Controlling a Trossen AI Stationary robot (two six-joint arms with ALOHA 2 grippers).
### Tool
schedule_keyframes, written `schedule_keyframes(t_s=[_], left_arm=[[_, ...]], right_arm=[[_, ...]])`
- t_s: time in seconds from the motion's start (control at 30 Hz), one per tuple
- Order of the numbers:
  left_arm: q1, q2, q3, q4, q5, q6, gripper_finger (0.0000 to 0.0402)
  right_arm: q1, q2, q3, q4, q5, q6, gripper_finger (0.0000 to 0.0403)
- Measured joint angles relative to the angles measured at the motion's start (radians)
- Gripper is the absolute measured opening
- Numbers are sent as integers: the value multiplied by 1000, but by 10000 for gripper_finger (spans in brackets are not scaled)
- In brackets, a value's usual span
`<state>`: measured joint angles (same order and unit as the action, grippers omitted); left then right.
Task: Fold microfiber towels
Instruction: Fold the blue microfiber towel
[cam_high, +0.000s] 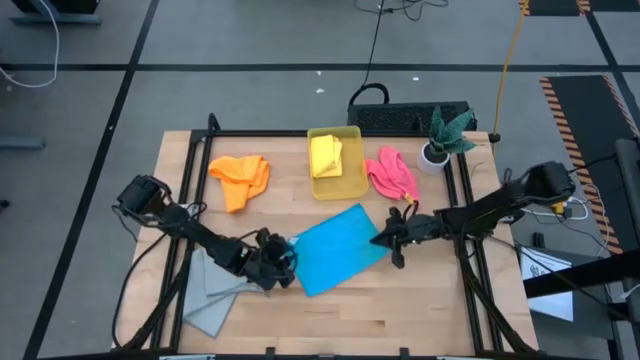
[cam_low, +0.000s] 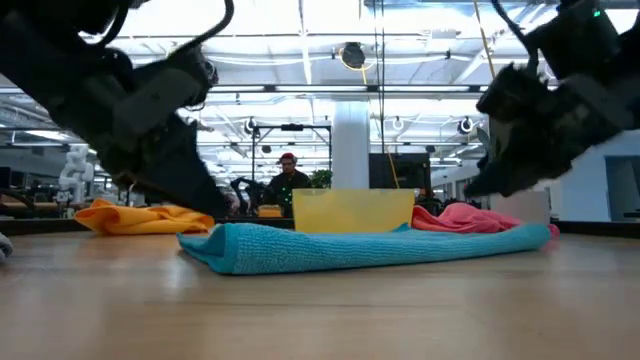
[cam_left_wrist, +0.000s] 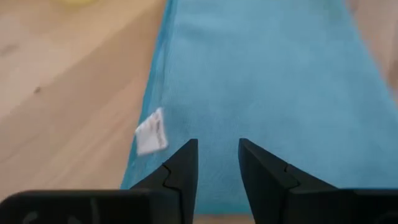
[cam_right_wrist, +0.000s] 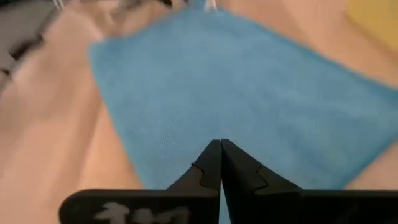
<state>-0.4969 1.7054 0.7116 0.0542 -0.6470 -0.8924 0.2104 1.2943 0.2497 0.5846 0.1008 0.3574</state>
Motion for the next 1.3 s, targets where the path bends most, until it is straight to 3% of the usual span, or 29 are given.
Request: schedule_keyframes(t_s=[0.2,0.3,0.4,0.5,0.6,0.83,0.93,1.03,1.1,1.2,1.3], left_arm=[[39,13,10,75,-41,109,117],[87,13,10,79,-7,170,117],[128,13,10,68,68,238,117],[152,13,10,54,163,280,118],[148,13,10,-4,194,246,117],[51,12,10,-76,192,81,117],[-9,12,10,-10,177,60,117],[-55,12,10,86,128,76,118],[-75,12,9,154,74,114,117],[-75,12,10,270,8,204,117],[-26,12,10,345,22,287,117]], right_arm=[[74,-29,2,32,-106,62,0],[117,31,2,35,-94,109,0],[133,108,2,41,-17,136,0],[112,167,1,29,16,126,0],[75,171,3,-21,20,105,0],[-17,21,2,-239,47,28,0],[-35,-73,-2,-293,150,25,0],[-30,-140,0,-245,204,32,0],[-11,-143,0,-181,152,34,0],[40,-97,2,-17,74,48,0],[101,7,1,145,58,48,0]])
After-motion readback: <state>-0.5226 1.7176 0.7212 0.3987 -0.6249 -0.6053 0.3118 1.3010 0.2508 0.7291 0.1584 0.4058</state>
